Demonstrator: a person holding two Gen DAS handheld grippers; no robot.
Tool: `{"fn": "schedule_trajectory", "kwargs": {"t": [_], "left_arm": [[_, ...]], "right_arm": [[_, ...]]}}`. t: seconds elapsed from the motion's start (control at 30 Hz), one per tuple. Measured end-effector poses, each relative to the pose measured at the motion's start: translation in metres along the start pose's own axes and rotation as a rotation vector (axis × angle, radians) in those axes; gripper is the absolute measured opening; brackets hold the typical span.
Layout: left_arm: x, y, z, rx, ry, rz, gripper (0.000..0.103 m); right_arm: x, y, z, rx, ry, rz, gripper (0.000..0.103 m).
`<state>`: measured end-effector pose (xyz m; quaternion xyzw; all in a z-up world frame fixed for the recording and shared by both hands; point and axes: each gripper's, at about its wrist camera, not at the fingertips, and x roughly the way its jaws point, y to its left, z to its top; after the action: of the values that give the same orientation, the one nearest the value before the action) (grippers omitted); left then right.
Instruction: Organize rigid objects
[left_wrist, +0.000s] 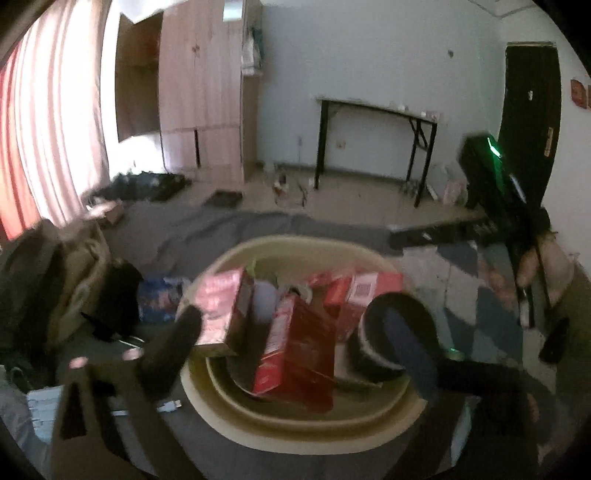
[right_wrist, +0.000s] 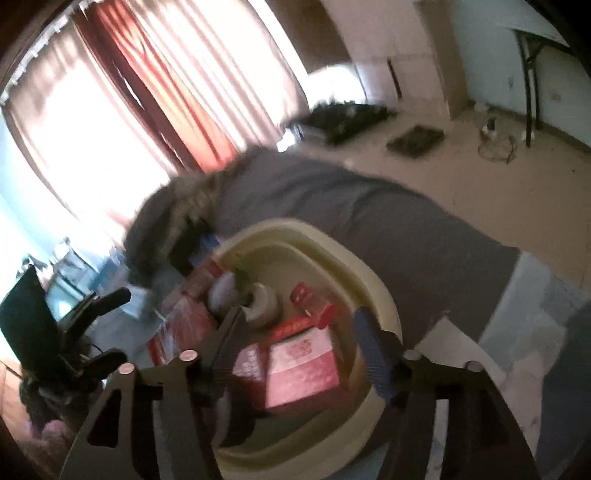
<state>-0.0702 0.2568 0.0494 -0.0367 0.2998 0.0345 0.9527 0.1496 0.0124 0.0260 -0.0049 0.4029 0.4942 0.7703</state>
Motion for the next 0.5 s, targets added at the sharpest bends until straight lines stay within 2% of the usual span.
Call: {"fn": "schedule_trajectory", "kwargs": {"t": [0.03, 0.07, 0.1, 0.17, 0.23, 0.37, 0.43, 0.5], "left_arm": [[-0.007, -0.005, 0.001, 0.002, -0.019, 0.024, 0.103], [-0.012, -0.009, 0.001, -0.002, -0.031, 0.03, 0.103], [-0.017, -0.015, 0.0, -0.007, -0.036, 0.032, 0.103], [-0.024, -0.025, -0.006, -0.018, -0.038, 0.033, 0.103], [-0.026, -0.047, -0.027, -0.028, -0.024, 0.046, 0.103], [-0.015, -0.085, -0.069, -0.052, 0.065, 0.131, 0.103], [-0.004, -0.1, -0.086, -0.061, 0.114, 0.14, 0.103], [0.009, -0.106, -0.095, -0.075, 0.146, 0.177, 0.103]], "right_arm": [[-0.014, 0.003, -0.011, -0.01, -0.037, -0.006, 0.07], [-0.026, 0.006, -0.021, -0.021, -0.072, -0.021, 0.08], [-0.04, 0.01, -0.036, -0.041, -0.115, -0.061, 0.093], [-0.063, 0.018, -0.069, -0.083, -0.199, -0.163, 0.103], [-0.077, 0.026, -0.102, -0.136, -0.243, -0.253, 0.103], [-0.073, 0.039, -0.15, -0.295, -0.2, -0.434, 0.103], [-0.063, 0.045, -0.163, -0.321, -0.168, -0.421, 0.103], [-0.054, 0.046, -0.17, -0.291, -0.124, -0.355, 0.103]]}}
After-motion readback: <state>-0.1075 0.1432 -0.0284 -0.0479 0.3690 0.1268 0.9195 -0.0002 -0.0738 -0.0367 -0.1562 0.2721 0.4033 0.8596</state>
